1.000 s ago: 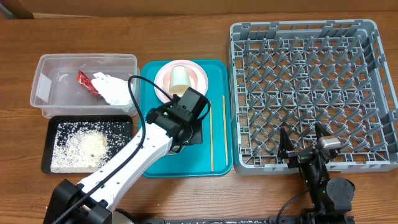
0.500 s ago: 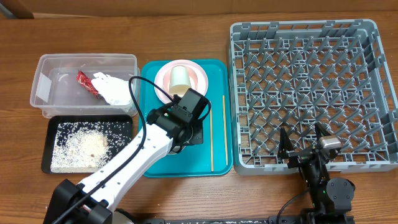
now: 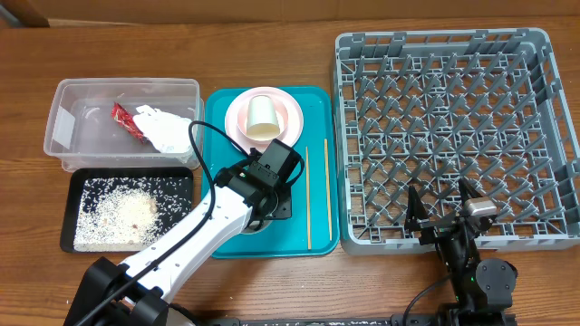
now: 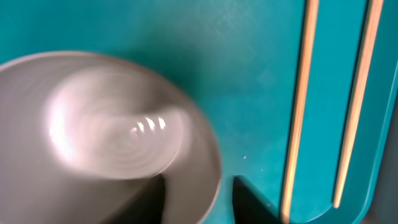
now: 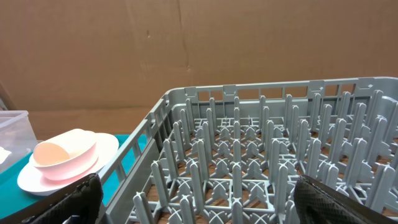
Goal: Sort waste into correct bins and load items into the dishwasher
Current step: 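Set the empty white bowl back down on the teal tray, then raise the left arm aside and reach the right gripper to the chopsticks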
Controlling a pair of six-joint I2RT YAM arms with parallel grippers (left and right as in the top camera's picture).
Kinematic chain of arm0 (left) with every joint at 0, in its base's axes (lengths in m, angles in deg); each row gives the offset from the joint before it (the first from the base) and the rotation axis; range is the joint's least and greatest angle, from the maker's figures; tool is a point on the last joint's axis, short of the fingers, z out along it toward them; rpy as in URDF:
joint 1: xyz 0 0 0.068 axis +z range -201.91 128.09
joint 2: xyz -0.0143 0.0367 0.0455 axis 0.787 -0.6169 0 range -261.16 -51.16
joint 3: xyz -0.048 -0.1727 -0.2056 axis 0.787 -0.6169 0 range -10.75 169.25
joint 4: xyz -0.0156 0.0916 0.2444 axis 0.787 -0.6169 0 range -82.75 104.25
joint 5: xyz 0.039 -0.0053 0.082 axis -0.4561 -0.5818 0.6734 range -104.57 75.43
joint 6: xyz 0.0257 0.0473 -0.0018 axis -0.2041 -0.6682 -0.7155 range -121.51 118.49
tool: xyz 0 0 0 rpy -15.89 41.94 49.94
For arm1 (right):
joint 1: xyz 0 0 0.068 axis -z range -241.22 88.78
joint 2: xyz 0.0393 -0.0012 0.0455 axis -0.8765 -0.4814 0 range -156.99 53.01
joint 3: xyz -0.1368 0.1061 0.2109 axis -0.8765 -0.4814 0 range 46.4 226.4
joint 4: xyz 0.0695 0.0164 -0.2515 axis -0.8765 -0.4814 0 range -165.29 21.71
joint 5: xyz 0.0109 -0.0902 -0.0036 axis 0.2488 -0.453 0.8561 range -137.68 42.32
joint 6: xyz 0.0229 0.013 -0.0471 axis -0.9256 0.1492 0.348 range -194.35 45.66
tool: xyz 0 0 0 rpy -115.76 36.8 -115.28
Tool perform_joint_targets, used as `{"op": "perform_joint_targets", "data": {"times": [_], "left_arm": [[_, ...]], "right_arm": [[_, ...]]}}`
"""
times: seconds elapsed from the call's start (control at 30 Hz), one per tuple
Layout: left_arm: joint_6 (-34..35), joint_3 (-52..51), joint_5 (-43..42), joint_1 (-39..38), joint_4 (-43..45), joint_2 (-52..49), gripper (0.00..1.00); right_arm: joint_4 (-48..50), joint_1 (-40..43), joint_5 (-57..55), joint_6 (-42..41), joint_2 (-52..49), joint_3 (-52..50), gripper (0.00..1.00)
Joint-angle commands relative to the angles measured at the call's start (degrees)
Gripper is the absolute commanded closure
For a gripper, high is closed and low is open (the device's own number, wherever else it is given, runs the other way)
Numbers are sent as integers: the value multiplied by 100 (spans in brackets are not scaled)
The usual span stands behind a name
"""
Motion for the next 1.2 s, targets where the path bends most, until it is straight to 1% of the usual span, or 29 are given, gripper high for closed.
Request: {"op": "perform_joint_targets", "data": {"times": [0.0,0.07,0.17,0.27,0.33,0.37,0.4,0.43,0.47,0.5,0.57,0.6,0.63,0.67,0.77,0.9,0.97,1.0,1.17], "left_arm": [[31,-22,52,-31,76,37,42],[28,57,-107,-20,74,37,41],[26,468,-284,114,9,72,42],[-155,1298,-289,402,-350,201,42],[-317,1823,-289,621,-592,282,40],[-404,2065,-289,723,-702,315,38],[-470,2317,-286,850,-839,339,34],[-557,2612,-269,1008,-1005,356,27],[-623,2787,-264,1106,-1104,369,22],[-734,3001,-258,1252,-1235,372,20],[-874,3338,-184,1569,-1451,380,7],[-938,3469,-179,1755,-1519,380,4],[-942,3585,-181,1996,-1567,380,0],[-938,3676,-184,2260,-1593,380,0],[-911,3821,-450,3171,-1655,380,0],[-911,3818,-697,3753,-1974,378,0],[-916,3818,-693,3880,-2129,378,0],[-916,3818,-688,3917,-2197,378,0],[-916,3818,-693,3906,-2413,378,0]], "right_arm": [[28,33,11,-20,26,-61,0],[28,33,9,-20,26,-61,0],[39,33,11,-20,26,-61,0],[271,33,195,-181,26,-59,0],[656,33,463,-264,26,-50,0],[894,33,619,-267,26,7,0],[1014,33,669,-286,26,90,0],[1097,33,629,-354,26,256,0],[1104,33,573,-367,15,437,0],[1060,33,503,-367,-24,654,0],[693,33,363,-361,-299,1325,0],[431,33,343,-361,-509,1698,0],[57,33,348,-361,-872,2238,0],[-297,33,350,-361,-1283,2780,0],[-1989,17,658,-367,-3294,5187,0],[-3954,-264,1427,-496,-5287,7479,0],[-4614,-568,1622,-682,-6092,8223,0],[-4966,-850,1731,-688,-6625,8570,0],[-5337,-2105,1781,-686,-8218,8671,0]]}}
